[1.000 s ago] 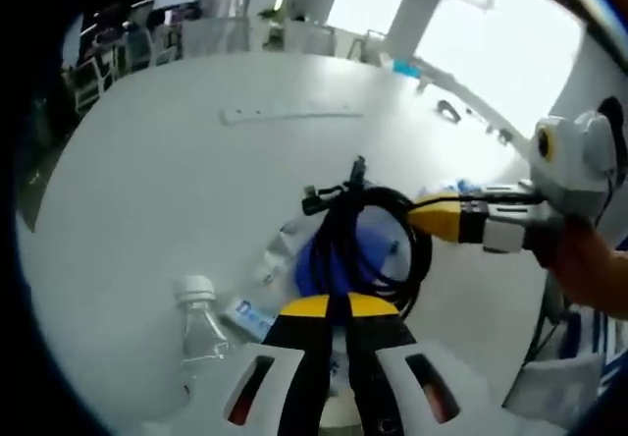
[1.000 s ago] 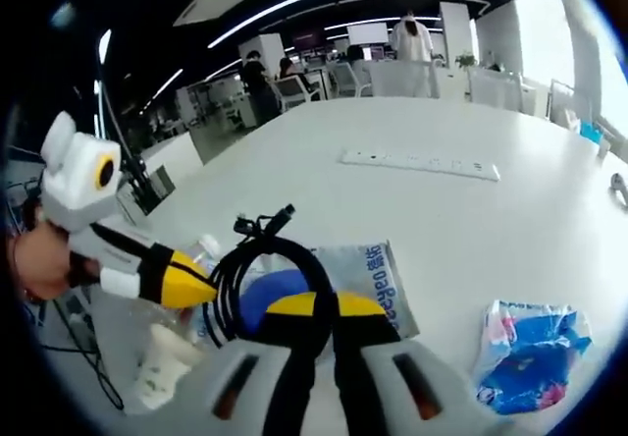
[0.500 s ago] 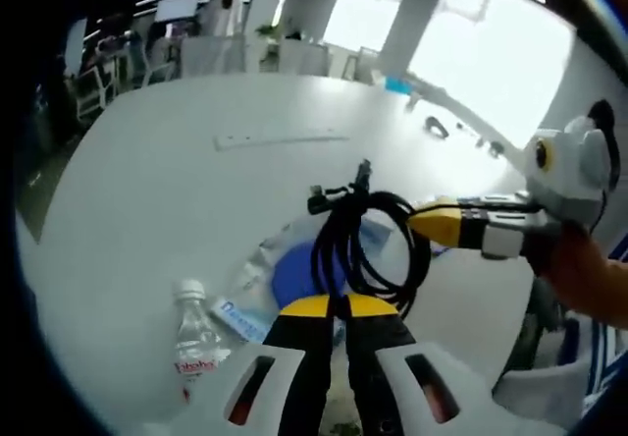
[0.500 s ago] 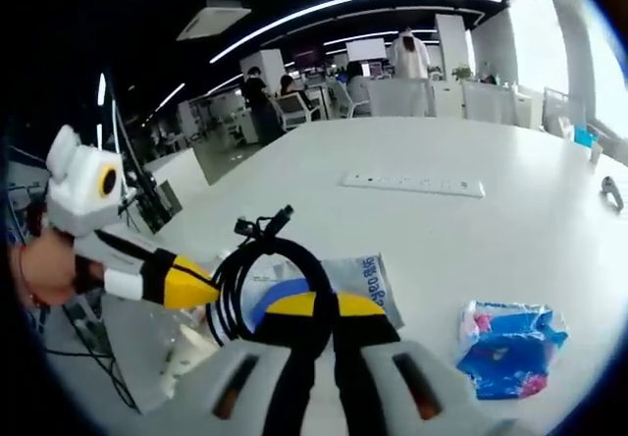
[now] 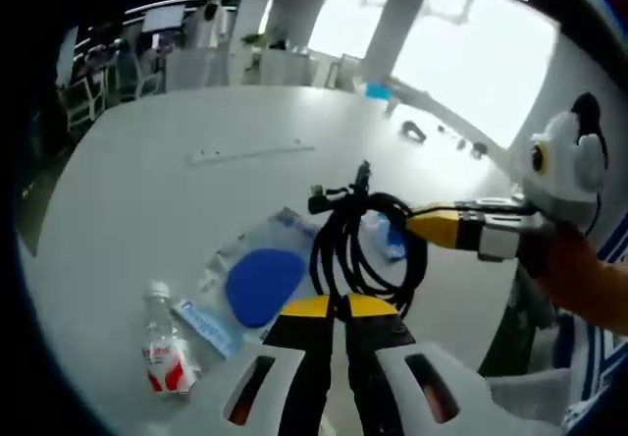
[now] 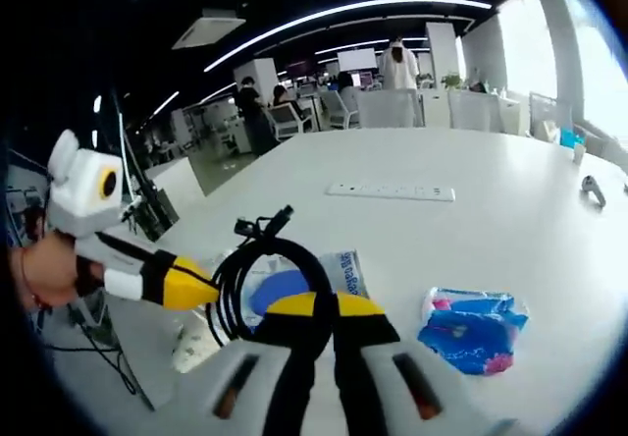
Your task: Arrange the tabletop items into an orderly group along one side of the table until the central work area is clear of visible clutter.
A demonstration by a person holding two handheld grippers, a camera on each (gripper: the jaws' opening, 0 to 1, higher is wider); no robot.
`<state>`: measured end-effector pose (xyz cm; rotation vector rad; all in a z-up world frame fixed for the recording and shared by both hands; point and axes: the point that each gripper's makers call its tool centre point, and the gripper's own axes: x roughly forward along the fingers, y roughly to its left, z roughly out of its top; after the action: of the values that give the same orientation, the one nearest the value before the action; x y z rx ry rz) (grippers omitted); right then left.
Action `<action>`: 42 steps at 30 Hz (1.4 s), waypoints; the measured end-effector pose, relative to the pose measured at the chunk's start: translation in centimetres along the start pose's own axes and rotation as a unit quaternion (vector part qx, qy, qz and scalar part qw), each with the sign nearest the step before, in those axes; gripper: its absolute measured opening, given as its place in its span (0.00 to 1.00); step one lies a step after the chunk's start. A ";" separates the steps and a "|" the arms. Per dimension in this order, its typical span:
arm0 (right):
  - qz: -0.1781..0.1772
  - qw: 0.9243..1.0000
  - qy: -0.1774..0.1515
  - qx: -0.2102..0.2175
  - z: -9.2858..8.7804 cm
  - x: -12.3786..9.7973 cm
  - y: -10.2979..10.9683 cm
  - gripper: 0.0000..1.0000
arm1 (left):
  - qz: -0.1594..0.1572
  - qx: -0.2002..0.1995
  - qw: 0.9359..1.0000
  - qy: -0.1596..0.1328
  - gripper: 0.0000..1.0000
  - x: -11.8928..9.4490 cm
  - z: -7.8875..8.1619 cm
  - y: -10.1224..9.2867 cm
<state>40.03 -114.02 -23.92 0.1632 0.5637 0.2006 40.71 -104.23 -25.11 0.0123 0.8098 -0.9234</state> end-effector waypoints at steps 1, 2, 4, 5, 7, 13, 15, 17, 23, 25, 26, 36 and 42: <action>-0.002 1.000 -0.001 0.001 -0.1 -0.4 -0.2 0.02 | -0.004 0.001 1.000 0.001 0.00 0.2 0.0 -0.5; -0.005 1.000 -0.002 0.002 -0.2 -0.9 -0.5 0.02 | -0.007 0.003 1.000 0.002 0.00 0.2 0.0 -0.9; -0.011 1.000 -0.002 0.006 -0.4 -1.8 -1.1 0.02 | -0.013 0.008 1.000 0.003 0.00 0.5 0.0 -1.8; -0.013 1.000 -0.003 0.007 -0.5 -2.2 -1.3 0.02 | -0.015 0.010 1.000 0.003 0.00 0.6 0.1 -2.2; -0.020 1.000 -0.002 0.010 -0.8 -3.0 -1.9 0.02 | -0.024 0.016 1.000 0.007 0.00 0.9 0.0 -3.2; -0.041 0.999 -0.001 0.021 -1.6 -5.2 -3.7 0.02 | -0.046 0.031 0.998 0.017 0.00 2.0 -0.3 -6.0; -0.047 0.999 0.000 0.022 -1.9 -5.8 -4.2 0.02 | -0.053 0.036 0.998 0.020 0.00 2.3 -0.4 -6.9; -0.052 0.998 0.000 0.027 -2.2 -6.4 -4.8 0.02 | -0.060 0.039 0.997 0.024 0.00 2.6 -0.5 -7.6; -0.066 0.997 0.006 0.036 -3.2 -7.8 -6.3 0.02 | -0.075 0.045 0.995 0.036 0.00 3.6 -0.9 -9.3; -0.070 0.997 0.010 0.037 -3.5 -8.2 -6.7 0.02 | -0.081 0.046 0.995 0.042 0.00 3.9 -1.2 -9.9; -0.071 0.997 0.012 0.039 -3.8 -8.3 -6.8 0.02 | -0.082 0.046 0.995 0.045 0.00 4.1 -1.4 -10.0; -0.083 0.993 0.050 0.060 -7.1 -8.6 -9.0 0.02 | -0.098 0.043 0.991 0.086 0.00 6.5 -3.6 -11.5; -0.086 0.991 0.075 0.075 -9.5 -8.1 -10.0 0.02 | -0.101 0.035 0.987 0.118 0.00 8.3 -5.7 -11.7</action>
<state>29.63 -124.68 -29.79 0.2461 0.7398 0.0028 31.67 -115.43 -30.63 0.1053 1.0111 -1.1562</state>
